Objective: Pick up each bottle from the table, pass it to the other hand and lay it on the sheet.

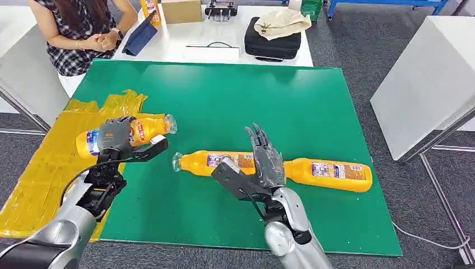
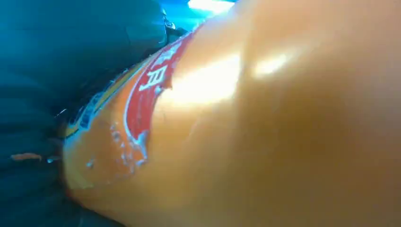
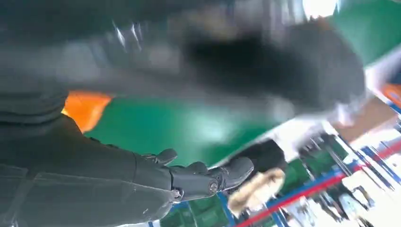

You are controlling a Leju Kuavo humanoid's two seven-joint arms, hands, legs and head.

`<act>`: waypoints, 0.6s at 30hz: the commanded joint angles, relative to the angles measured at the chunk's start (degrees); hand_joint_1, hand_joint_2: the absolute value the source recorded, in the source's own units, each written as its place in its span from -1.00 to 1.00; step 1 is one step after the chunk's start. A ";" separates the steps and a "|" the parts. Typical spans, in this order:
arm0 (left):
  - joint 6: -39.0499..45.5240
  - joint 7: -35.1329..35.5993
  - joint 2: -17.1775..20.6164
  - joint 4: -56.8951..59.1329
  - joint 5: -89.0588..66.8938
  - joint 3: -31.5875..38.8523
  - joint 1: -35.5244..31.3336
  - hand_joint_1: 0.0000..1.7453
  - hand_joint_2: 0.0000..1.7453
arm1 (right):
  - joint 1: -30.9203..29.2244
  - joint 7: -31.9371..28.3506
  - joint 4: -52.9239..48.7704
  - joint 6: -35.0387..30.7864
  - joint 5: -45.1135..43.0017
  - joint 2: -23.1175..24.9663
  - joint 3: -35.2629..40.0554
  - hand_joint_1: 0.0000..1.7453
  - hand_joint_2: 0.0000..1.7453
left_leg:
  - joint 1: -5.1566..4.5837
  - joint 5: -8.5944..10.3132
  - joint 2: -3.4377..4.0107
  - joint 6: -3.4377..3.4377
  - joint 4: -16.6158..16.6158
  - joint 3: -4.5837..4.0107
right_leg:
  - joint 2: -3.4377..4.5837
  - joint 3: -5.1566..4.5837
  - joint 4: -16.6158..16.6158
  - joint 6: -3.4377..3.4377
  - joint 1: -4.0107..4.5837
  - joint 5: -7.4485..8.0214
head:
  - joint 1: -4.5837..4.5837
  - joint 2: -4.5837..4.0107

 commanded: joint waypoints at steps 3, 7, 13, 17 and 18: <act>-0.18 0.68 1.62 7.68 -0.93 -1.77 -2.88 -1.00 -1.00 | -5.59 0.51 14.34 1.26 0.01 -2.41 0.88 -1.00 1.00 | 0.01 -0.08 0.01 0.01 -0.02 0.24 | -0.10 0.29 -0.06 0.04 0.02 -0.08 | -0.02 0.02; 0.18 0.86 1.49 7.56 -0.85 -1.37 -2.83 -1.00 -1.00 | -6.16 0.51 15.33 1.43 -0.03 -2.32 0.90 -1.00 1.00 | 0.00 -0.09 0.05 0.00 0.00 0.23 | -0.06 0.26 -0.02 0.03 0.02 -0.07 | 0.00 0.02; 4.64 2.22 1.69 6.01 -0.43 0.13 -2.92 -1.00 -1.00 | -9.39 0.37 21.97 0.54 0.01 -1.63 1.20 -1.00 -1.00 | 0.00 -0.10 0.06 0.00 0.02 0.23 | -0.06 0.27 0.00 0.04 0.02 -0.09 | 0.00 0.02; 6.82 -5.89 0.86 3.26 6.10 8.46 -3.47 -1.00 -1.00 | -12.93 0.84 28.10 -0.75 1.61 0.35 1.02 -1.00 -1.00 | 0.02 -0.04 0.07 -0.01 0.03 0.07 | -0.01 0.09 0.02 0.02 0.03 -0.03 | -0.02 0.02; 6.88 -8.67 0.44 2.21 8.64 10.61 -3.79 -1.00 -1.00 | -13.69 1.07 29.28 -1.00 2.05 0.83 0.95 -1.00 -1.00 | 0.01 -0.08 0.06 -0.01 0.06 0.13 | -0.06 0.17 0.05 0.03 0.03 -0.08 | 0.00 0.02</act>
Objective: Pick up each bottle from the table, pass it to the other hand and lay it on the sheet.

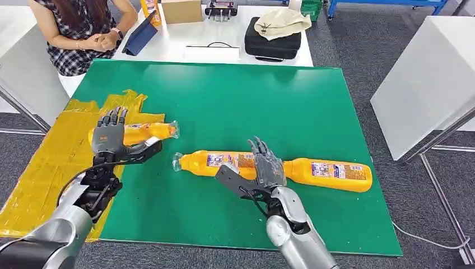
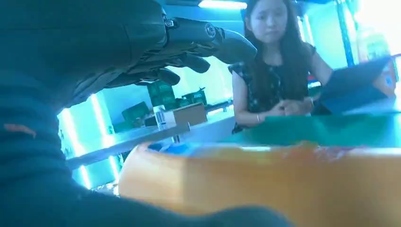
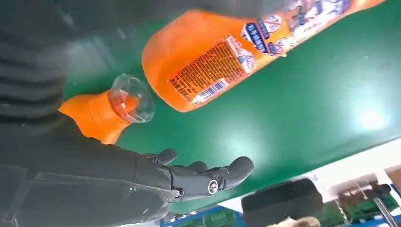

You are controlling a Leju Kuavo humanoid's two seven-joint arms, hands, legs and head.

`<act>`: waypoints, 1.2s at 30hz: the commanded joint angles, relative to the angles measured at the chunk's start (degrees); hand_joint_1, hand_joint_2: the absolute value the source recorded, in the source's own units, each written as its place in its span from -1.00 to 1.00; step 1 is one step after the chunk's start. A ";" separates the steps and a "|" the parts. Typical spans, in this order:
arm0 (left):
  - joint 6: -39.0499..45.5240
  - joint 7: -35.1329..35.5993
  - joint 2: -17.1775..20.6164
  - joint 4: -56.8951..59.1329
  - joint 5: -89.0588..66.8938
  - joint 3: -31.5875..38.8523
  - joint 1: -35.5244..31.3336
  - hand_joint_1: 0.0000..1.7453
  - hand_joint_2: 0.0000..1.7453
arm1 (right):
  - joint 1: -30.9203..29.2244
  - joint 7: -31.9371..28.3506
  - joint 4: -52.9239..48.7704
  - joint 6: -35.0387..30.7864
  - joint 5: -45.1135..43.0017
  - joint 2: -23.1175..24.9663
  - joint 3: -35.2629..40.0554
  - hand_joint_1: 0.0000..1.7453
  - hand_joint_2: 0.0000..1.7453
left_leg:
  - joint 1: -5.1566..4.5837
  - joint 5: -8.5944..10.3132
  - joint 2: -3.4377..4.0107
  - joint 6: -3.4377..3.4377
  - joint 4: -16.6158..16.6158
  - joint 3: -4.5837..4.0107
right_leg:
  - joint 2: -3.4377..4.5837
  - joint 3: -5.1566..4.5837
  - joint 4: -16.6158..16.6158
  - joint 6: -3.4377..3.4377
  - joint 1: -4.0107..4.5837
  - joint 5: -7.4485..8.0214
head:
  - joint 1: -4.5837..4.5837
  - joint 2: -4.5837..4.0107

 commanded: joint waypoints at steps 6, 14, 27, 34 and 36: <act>1.60 -10.50 -0.76 -1.52 8.94 10.63 -3.54 -1.00 -1.00 | -8.53 0.62 15.14 -1.51 1.91 2.03 0.77 -1.00 -1.00 | 0.02 -0.06 -0.02 -0.01 0.03 0.16 | -0.12 0.16 0.02 0.02 0.03 -0.09 | 0.02 0.00; -10.45 -36.87 -7.87 -30.27 51.85 21.45 3.08 -1.00 -1.00 | -16.05 0.61 26.05 -1.54 3.61 6.70 1.91 -1.00 -1.00 | 0.01 0.00 -0.01 0.01 0.07 -0.02 | -0.09 -0.02 0.05 0.04 0.02 -0.03 | 0.00 0.00; -12.30 -37.31 -9.05 -35.35 63.17 10.41 3.07 -1.00 -1.00 | -18.98 1.88 36.54 0.75 5.40 9.35 5.02 -1.00 1.00 | -0.01 -0.02 -0.08 0.01 0.04 0.15 | -0.15 0.17 0.03 0.04 0.00 -0.07 | 0.00 0.00; -12.30 -37.35 -8.94 -35.36 63.26 10.43 3.15 -1.00 -1.00 | -19.02 1.88 36.51 0.82 5.40 9.37 5.01 -1.00 1.00 | -0.01 0.00 -0.09 0.00 0.02 0.11 | -0.15 0.12 0.02 0.03 0.00 -0.06 | 0.00 0.00; -12.43 -37.36 -8.78 -35.30 63.30 10.05 3.10 -1.00 -1.00 | -19.13 2.28 36.66 1.43 5.87 9.31 5.37 -1.00 1.00 | -0.02 -0.03 -0.08 0.00 0.03 0.16 | -0.16 0.17 0.03 0.03 0.00 -0.09 | 0.00 0.00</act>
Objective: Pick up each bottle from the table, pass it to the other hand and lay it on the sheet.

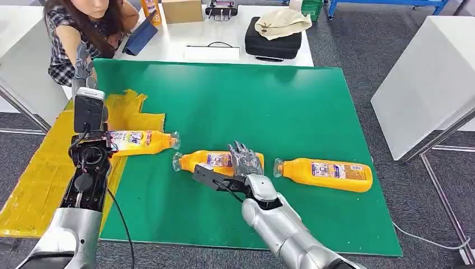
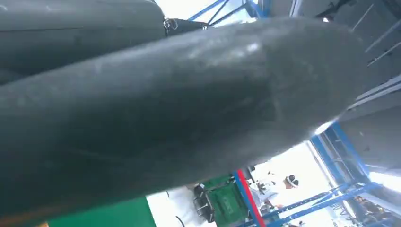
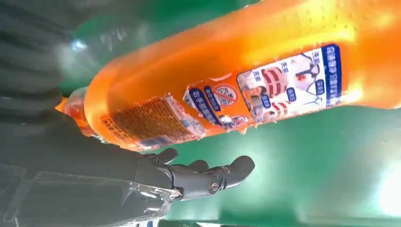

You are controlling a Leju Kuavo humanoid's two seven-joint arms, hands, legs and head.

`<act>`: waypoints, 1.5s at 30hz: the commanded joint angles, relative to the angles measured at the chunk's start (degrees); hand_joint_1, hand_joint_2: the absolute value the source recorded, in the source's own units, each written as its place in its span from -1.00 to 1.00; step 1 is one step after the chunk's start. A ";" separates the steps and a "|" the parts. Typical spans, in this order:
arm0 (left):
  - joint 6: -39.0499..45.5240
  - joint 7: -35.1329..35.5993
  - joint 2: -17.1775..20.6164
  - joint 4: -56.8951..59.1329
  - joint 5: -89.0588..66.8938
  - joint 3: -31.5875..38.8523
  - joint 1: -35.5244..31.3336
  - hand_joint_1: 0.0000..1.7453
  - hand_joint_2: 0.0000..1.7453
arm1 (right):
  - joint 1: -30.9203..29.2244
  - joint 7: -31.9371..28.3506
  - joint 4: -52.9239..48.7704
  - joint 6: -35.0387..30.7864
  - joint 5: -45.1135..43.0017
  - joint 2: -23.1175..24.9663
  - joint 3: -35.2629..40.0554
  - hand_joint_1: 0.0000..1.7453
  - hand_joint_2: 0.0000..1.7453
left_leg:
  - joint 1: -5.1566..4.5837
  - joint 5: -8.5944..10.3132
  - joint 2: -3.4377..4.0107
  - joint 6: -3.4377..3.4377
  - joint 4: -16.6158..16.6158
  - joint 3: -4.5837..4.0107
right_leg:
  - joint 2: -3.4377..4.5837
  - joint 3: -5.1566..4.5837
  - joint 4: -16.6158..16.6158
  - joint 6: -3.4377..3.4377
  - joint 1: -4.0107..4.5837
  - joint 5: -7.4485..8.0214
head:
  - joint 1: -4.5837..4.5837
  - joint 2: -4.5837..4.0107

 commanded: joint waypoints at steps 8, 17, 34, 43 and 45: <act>-1.23 -1.84 -1.71 9.77 3.52 -3.58 -8.95 -1.00 -1.00 | -2.62 2.29 11.98 7.38 0.98 -1.73 1.62 -1.00 1.00 | 0.01 0.01 -0.29 0.01 0.01 0.08 | -0.37 0.17 -0.02 0.03 0.02 -0.08 | 0.00 0.02; 0.08 -3.34 -2.37 16.37 7.57 -5.79 -12.15 -1.00 -1.00 | 2.13 7.06 13.03 16.26 3.82 -6.49 2.41 -1.00 1.00 | 0.00 0.04 -0.44 0.03 -0.13 0.56 | -0.55 0.71 -0.21 0.04 0.02 -0.10 | -0.02 0.02; -10.40 2.90 -0.26 12.03 15.47 -2.19 -7.64 -1.00 -1.00 | 2.02 2.95 4.23 7.73 -3.22 -3.99 -5.75 1.00 1.00 | -0.01 0.09 -0.05 -0.02 -0.25 1.12 | -0.26 1.12 -0.30 0.02 0.02 0.07 | 0.00 0.02; -18.66 4.29 0.17 11.27 21.04 -1.60 -5.69 -1.00 -1.00 | 6.02 -1.73 -12.02 1.21 -11.09 -5.23 -11.58 1.00 1.00 | -0.03 -0.01 0.05 0.00 -0.10 1.15 | -0.07 1.12 -0.10 0.02 0.00 -0.01 | -0.02 0.02; -21.84 5.30 0.09 10.60 23.63 -1.99 -5.31 -1.00 -1.00 | 9.12 -2.42 -23.24 1.15 -14.93 -6.78 -11.97 1.00 1.00 | -0.03 0.00 -0.01 0.00 -0.08 1.03 | -0.18 1.05 -0.08 0.03 -0.01 -0.03 | 0.02 0.02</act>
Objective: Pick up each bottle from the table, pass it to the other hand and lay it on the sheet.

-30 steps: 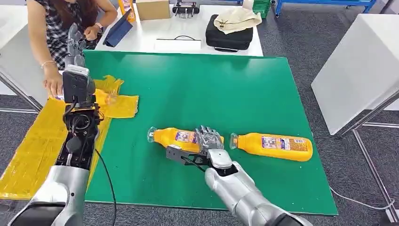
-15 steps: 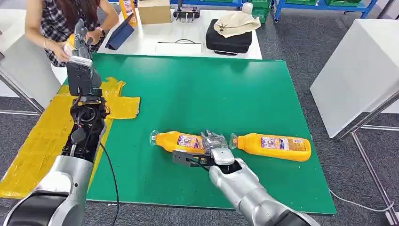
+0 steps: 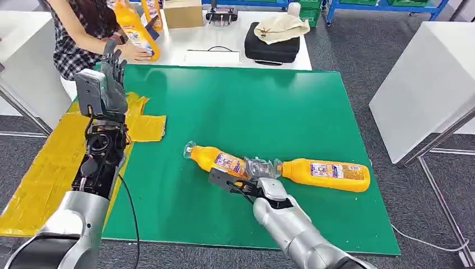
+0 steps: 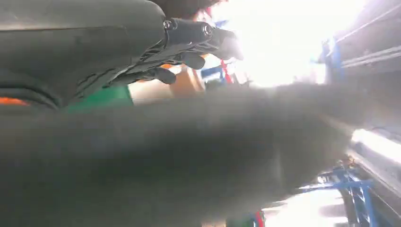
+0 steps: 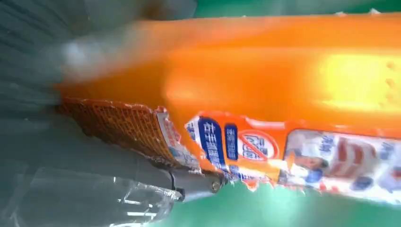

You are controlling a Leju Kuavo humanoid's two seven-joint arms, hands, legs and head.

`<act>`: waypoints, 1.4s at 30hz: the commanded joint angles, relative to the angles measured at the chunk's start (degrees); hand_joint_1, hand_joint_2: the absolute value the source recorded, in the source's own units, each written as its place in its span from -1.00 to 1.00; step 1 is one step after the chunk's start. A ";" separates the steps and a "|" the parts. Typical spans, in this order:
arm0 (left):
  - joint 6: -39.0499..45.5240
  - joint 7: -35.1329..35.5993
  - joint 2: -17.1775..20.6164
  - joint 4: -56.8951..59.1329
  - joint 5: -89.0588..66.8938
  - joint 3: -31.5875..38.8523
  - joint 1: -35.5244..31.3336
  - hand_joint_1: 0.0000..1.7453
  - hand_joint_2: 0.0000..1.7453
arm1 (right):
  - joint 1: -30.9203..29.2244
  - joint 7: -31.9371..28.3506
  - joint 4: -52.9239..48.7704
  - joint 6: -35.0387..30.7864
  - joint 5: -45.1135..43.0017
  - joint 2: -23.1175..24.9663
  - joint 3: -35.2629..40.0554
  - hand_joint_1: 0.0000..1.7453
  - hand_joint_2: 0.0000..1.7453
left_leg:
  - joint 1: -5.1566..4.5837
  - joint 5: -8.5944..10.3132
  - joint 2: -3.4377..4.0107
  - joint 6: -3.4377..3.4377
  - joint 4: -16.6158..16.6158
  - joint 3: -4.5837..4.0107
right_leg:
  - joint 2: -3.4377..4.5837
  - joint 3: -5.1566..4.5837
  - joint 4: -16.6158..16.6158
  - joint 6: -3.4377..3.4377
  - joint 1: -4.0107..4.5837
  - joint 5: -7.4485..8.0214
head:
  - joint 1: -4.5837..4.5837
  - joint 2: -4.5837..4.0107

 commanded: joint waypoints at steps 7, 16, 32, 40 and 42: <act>-25.28 6.68 -1.04 10.60 22.08 -1.25 0.22 -1.00 1.00 | 15.88 -8.50 -50.11 -12.81 -12.00 -7.37 -1.56 1.00 1.00 | -0.05 0.09 -0.17 0.08 0.03 -0.78 | -0.22 -0.73 0.03 0.11 -0.05 -0.04 | 0.00 0.00; -26.18 6.96 -5.69 9.55 25.89 -9.33 1.35 -1.00 1.00 | 15.41 -5.54 -49.33 -13.70 -10.91 -3.89 0.45 1.00 1.00 | -0.03 0.10 -0.20 0.08 0.05 -1.13 | -0.24 -1.06 0.03 0.11 -0.04 -0.02 | 0.02 0.00; -24.60 11.47 -2.31 -8.50 33.42 -16.00 12.90 -1.00 1.00 | 7.34 -7.92 -30.83 -13.86 -12.27 0.93 1.82 1.00 1.00 | -0.03 0.06 0.22 0.07 -0.04 -1.03 | 0.17 -1.06 0.01 0.10 -0.03 0.07 | 0.00 0.00; -24.50 11.58 -2.30 -8.49 33.52 -16.05 12.78 -1.00 1.00 | 7.26 -7.96 -30.76 -13.90 -12.32 0.84 1.80 1.00 1.00 | -0.01 0.05 0.03 0.06 0.01 -1.07 | -0.05 -1.03 0.04 0.10 -0.01 0.01 | 0.00 0.00; -24.50 11.58 -2.30 -8.49 33.52 -16.05 12.78 -1.00 1.00 | 7.26 -7.96 -30.76 -13.90 -12.32 0.84 1.80 1.00 1.00 | -0.01 0.03 0.01 0.05 0.01 -1.03 | -0.08 -0.97 0.04 0.10 0.00 -0.02 | 0.00 0.00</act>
